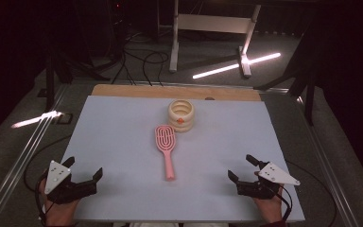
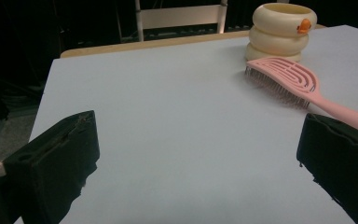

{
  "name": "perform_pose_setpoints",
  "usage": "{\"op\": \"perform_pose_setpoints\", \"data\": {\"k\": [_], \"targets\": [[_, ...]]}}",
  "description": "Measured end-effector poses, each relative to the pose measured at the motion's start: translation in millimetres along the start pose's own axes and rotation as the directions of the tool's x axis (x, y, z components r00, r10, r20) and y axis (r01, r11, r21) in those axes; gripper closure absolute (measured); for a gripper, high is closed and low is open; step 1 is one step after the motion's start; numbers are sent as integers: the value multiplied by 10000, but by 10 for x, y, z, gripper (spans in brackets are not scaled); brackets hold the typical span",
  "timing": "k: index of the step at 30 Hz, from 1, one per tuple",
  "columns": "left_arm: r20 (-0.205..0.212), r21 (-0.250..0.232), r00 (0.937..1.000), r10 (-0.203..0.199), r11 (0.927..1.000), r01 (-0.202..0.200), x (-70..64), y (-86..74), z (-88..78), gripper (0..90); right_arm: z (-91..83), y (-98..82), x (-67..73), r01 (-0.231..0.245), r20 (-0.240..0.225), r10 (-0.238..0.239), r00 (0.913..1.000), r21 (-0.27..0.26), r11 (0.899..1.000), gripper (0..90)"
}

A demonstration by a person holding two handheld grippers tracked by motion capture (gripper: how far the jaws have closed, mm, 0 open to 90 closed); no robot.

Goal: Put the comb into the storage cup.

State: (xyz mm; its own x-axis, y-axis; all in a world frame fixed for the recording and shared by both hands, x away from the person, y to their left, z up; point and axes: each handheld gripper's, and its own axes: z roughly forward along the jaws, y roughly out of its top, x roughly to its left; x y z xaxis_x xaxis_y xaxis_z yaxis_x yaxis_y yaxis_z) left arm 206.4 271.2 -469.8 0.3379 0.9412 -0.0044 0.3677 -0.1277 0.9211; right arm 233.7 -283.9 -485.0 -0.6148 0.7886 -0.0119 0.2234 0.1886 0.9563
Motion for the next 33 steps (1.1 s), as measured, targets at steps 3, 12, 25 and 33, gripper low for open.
{"op": "perform_pose_setpoints", "data": {"k": [3, 12, 25, 33], "targets": [[14, -10, 10000, -25, 10000, 25, 10, -24, 17, 0, -1, 3, 5, -5, -5, 5, 10000, -39, 10000, 102], [241, 104, 9996, -169, 9998, 166, 9, -62, 66, 0, -4, 2, 12, -25, -36, 25, 10000, -34, 10000, 101], [8, 557, 10000, 31, 9984, -31, -33, -21, 119, 0, -8, -19, 33, -42, 93, 42, 9999, 23, 10000, 101], [-369, 1134, 9993, 80, 9935, -38, -47, 76, 163, 1, -16, -28, 32, -156, 188, 157, 9997, -29, 9999, 101]]}}
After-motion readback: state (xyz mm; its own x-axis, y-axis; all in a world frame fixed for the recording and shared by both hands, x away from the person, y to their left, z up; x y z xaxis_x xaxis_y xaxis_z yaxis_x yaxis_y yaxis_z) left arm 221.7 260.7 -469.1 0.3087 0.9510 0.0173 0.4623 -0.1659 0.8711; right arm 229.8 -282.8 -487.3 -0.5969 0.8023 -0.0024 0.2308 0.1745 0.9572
